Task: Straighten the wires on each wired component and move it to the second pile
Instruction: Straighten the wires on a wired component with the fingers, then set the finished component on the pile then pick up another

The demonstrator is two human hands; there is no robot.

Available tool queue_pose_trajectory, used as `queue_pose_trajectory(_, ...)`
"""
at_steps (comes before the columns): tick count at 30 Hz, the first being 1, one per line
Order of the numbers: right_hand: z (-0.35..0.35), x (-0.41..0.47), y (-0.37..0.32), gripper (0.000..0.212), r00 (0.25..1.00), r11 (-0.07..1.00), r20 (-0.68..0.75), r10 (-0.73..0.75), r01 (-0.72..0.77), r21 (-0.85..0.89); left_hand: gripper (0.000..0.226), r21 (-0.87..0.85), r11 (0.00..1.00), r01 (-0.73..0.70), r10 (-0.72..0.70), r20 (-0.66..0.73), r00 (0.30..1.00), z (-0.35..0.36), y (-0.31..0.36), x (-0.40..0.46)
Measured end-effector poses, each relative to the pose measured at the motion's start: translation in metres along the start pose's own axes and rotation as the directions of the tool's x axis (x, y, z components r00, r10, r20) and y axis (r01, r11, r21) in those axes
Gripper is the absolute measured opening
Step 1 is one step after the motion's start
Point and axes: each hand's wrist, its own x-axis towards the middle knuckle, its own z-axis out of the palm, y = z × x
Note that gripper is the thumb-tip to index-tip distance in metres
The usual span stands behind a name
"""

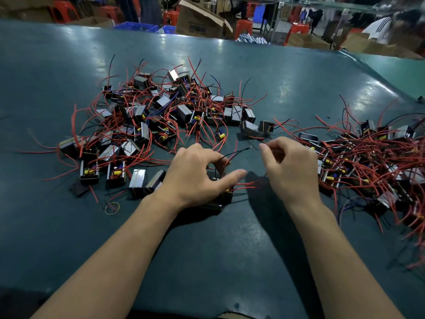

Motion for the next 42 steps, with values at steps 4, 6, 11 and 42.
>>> queue_pose_trajectory(4, 0.011, -0.001, -0.006, 0.011, 0.992, 0.980, 0.129, -0.014, -0.012, 0.200, 0.030, -0.259, 0.963, 0.081, -0.101, -0.064, 0.993, 0.000, 0.000, 0.001)
queue_pose_trajectory(6, 0.015, -0.001, -0.013, 0.010, 0.926, 0.841, 0.343, 0.156, -0.307, 0.446, 0.028, -0.400, 0.909, 0.116, -0.154, -0.063, 0.986, 0.001, 0.003, 0.001)
queue_pose_trajectory(11, 0.017, -0.002, -0.022, 0.011, 0.749, 0.397, 0.647, 0.142, -0.642, 0.656, 0.020, -0.364, 0.931, 0.019, -0.024, -0.009, 1.000, 0.003, 0.006, -0.002)
queue_pose_trajectory(42, -0.002, 0.001, -0.011, 0.014, 0.836, 0.343, 0.414, 0.361, -0.532, 0.774, 0.035, 0.341, 0.824, 0.453, -0.345, -0.333, 0.878, -0.004, -0.019, 0.005)
